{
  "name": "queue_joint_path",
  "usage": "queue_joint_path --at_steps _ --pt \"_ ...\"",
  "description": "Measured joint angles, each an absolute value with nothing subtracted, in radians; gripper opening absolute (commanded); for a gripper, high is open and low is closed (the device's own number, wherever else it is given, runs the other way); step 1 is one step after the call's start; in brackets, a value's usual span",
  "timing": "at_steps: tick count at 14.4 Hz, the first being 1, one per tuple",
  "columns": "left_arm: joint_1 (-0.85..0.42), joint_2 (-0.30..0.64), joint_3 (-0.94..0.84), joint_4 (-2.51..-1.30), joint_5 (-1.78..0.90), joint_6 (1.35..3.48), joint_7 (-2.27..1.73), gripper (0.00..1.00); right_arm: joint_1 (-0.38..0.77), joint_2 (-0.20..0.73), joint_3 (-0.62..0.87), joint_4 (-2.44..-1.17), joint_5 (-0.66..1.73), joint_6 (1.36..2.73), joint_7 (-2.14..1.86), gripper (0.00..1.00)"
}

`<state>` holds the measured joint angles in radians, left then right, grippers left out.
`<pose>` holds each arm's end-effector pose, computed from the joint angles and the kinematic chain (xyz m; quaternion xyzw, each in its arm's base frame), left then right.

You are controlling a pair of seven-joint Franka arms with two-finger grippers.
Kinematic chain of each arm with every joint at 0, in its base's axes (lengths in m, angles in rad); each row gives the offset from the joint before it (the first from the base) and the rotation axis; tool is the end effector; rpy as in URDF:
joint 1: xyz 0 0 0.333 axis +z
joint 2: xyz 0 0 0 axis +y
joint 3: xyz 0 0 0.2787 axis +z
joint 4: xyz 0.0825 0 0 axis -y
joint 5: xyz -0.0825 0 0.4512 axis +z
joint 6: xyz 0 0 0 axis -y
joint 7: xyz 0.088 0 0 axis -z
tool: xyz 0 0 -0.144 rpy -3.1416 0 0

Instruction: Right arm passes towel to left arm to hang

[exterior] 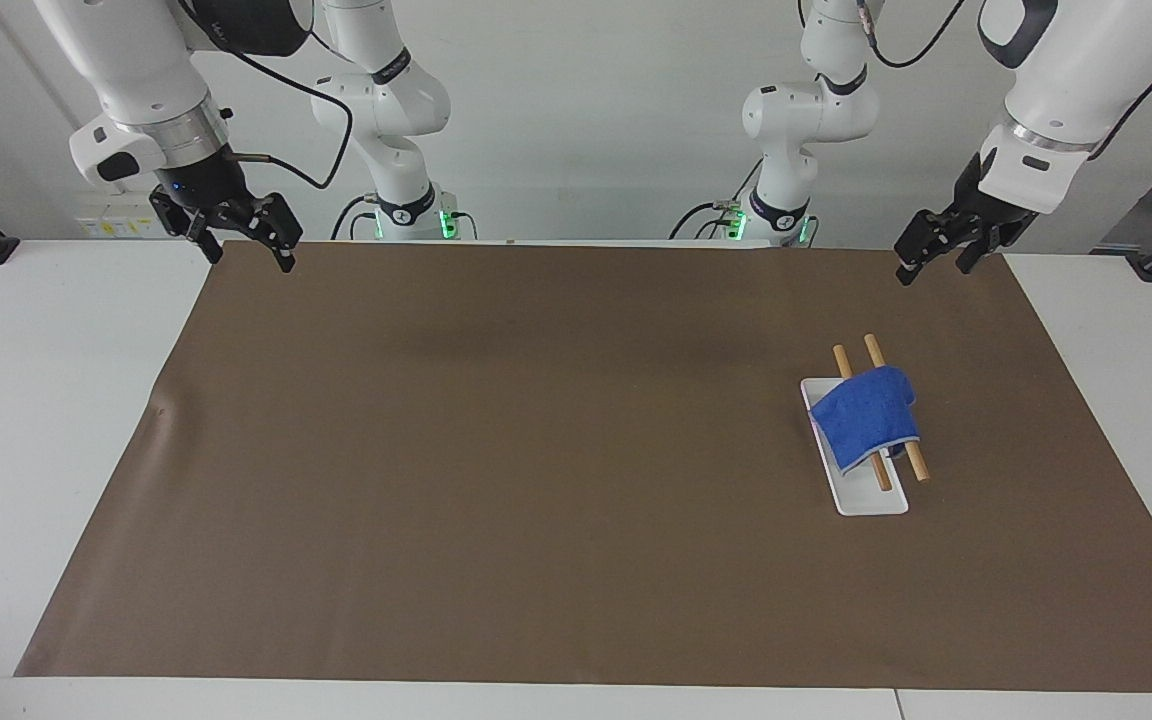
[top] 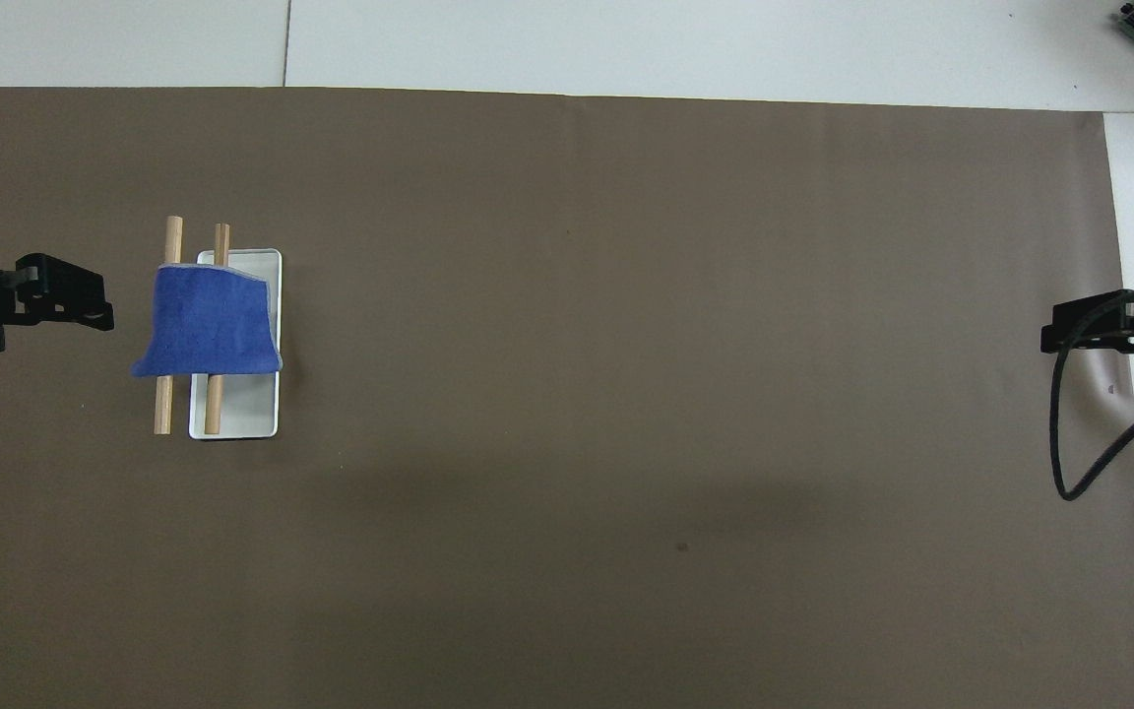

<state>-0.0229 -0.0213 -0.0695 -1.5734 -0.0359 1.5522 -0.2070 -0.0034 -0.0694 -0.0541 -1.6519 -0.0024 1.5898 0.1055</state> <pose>0.6110 -0.0622 0.5604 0.9982 0.0569 -0.0025 0.0170 0.6031 -0.0358 0.5505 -0.9967 0.0813 -0.0036 0.0008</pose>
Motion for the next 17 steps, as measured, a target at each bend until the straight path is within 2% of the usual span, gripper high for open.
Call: queue_joint_path --at_steps 5,7,17 --pt "-0.023 -0.022 -0.069 -1.588 0.017 1.592 -0.187 0.92 -0.003 -0.069 -0.054 -1.652 -0.002 1.59 0.106 1.0" --pt "-0.023 -0.023 -0.069 -1.591 0.032 1.596 -0.185 1.0 -0.003 -0.069 -0.054 -1.652 -0.002 1.59 0.106 1.0" --pt "-0.023 -0.026 -0.07 -1.592 0.033 1.597 -0.182 1.0 -0.003 -0.069 -0.054 -1.652 -0.002 1.59 0.106 1.0"
